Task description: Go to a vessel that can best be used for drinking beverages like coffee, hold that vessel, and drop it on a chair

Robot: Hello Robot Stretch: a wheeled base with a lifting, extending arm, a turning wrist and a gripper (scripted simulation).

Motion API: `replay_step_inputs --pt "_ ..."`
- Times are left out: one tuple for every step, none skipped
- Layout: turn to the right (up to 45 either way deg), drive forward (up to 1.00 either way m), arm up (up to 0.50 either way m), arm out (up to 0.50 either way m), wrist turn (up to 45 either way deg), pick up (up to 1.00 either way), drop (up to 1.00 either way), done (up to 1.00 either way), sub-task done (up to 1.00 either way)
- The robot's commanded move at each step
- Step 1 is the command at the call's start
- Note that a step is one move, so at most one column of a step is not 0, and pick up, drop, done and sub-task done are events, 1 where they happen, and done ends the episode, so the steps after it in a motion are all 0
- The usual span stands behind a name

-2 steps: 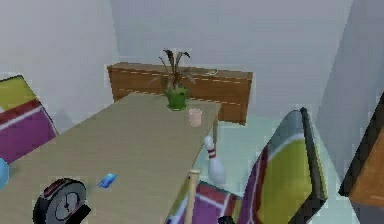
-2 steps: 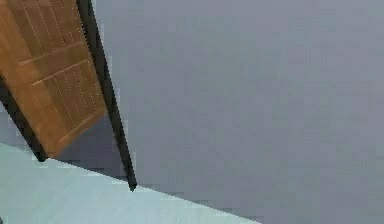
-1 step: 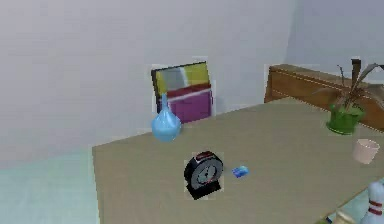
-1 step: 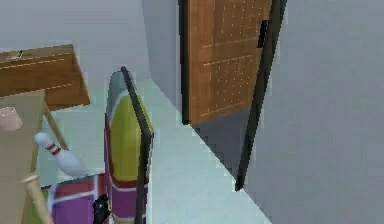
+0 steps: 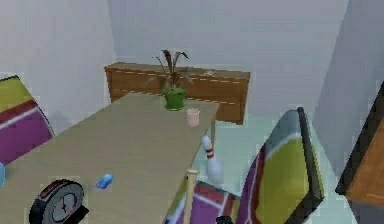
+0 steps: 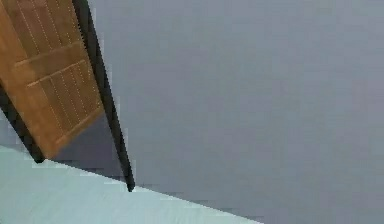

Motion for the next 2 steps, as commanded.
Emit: replay_step_inputs --pt "-36.0 0.00 0.00 0.00 0.0 0.00 0.00 0.00 0.00" --pt "-45.0 0.00 0.00 0.00 0.0 0.00 0.00 0.00 0.00"
